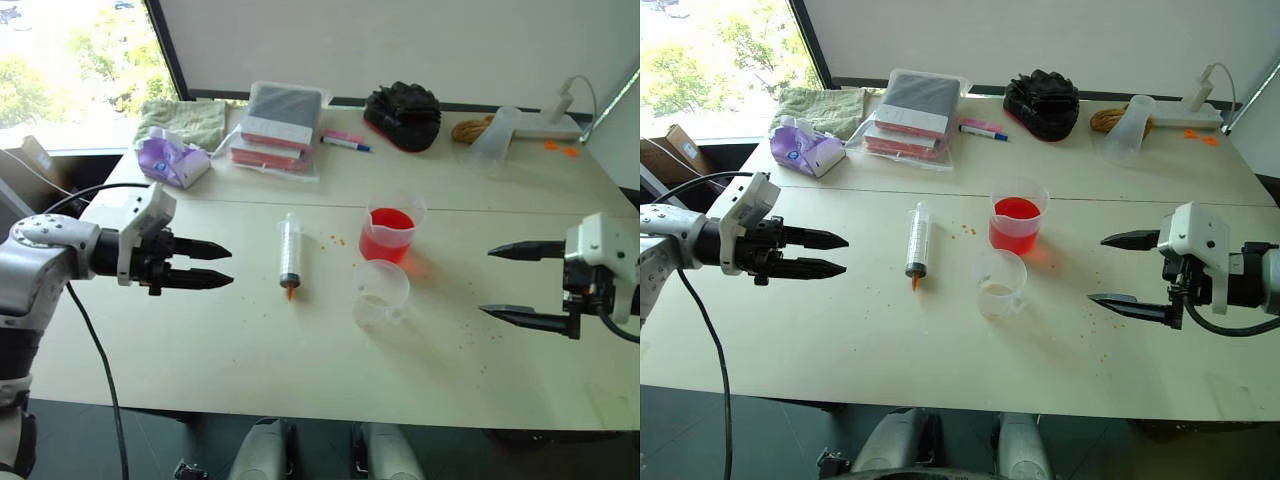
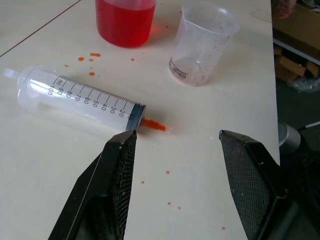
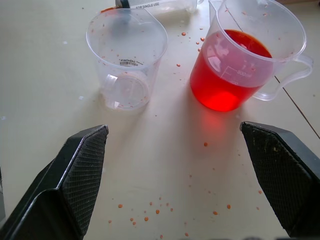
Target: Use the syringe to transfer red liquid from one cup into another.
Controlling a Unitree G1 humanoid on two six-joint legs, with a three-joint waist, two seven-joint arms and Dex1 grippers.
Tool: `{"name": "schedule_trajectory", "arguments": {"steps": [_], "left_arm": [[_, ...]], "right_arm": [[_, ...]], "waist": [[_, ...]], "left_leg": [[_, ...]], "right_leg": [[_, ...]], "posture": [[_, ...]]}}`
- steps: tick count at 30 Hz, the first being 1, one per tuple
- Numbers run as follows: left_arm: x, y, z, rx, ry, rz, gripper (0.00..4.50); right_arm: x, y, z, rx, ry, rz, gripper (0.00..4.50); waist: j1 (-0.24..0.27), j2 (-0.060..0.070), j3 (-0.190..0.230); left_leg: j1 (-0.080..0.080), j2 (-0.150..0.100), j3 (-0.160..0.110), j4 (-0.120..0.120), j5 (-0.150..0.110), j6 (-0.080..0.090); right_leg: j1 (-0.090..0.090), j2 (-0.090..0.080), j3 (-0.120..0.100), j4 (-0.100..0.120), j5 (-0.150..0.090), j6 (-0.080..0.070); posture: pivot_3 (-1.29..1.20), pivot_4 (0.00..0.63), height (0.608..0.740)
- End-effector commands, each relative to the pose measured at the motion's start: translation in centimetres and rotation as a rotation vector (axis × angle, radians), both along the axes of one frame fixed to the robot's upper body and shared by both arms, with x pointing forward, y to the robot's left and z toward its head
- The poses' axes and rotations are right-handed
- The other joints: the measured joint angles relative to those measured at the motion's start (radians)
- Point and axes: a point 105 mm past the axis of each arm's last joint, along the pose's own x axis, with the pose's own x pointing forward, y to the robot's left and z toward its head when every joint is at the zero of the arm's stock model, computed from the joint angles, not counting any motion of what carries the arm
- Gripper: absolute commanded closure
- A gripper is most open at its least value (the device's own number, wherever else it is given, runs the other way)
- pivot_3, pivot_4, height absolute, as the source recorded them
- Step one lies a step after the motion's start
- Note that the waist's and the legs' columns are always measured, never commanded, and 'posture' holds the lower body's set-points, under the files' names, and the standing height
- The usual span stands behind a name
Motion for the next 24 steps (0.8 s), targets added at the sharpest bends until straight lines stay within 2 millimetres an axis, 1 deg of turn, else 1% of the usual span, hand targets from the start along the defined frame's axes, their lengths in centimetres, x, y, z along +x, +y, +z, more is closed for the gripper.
{"name": "schedule_trajectory", "arguments": {"steps": [1,7,13,17,24], "left_arm": [[-0.25,0.0,1.07,0.013,-0.057,-0.014,1.75],[-0.15,-0.02,1.32,0.004,-0.061,-0.004,1.75],[-0.35,-0.03,1.1,0.006,-0.038,-0.008,1.75],[0.07,0.18,1.02,0.007,-0.03,0.02,1.75],[0.48,-0.23,0.9,-0.007,-0.04,0.019,1.75]], "right_arm": [[0.16,0.22,0.8,-0.006,-0.026,0.008,0.07],[0.49,0.15,1.04,-0.007,-0.034,0.002,0.07],[0.46,0.13,0.98,-0.016,-0.027,0.005,0.07],[0.65,0.15,1.17,-0.019,-0.038,0.002,0.07],[0.78,-0.03,1.46,-0.025,-0.046,-0.008,0.07]], "waist": [[0.0,0.0,0.0],[-0.002,0.0,0.0],[-0.001,0.0,0.0],[-0.001,0.0,0.0],[-0.001,0.0,0.0]], "left_leg": [[0.0,0.0,0.0,0.0,0.0,0.0],[0.0,0.0,0.0,0.0,0.0,0.0],[0.0,0.0,0.0,0.0,0.0,0.0],[0.0,0.0,0.0,0.0,0.0,0.0],[0.0,0.0,0.0,0.0,0.0,0.0]], "right_leg": [[0.0,0.0,0.0,0.0,0.0,0.0],[0.0,0.0,0.0,0.0,0.0,0.0],[0.0,-0.001,0.0,0.0,0.0,0.0],[0.0,-0.001,0.0,0.0,0.0,0.0],[-0.001,-0.001,0.0,0.0,0.0,0.0]], "posture": [[0.0,0.15,0.74],[0.0,0.15,0.74],[0.0,0.15,0.74],[0.0,0.15,0.74],[0.0,0.15,0.74]]}}
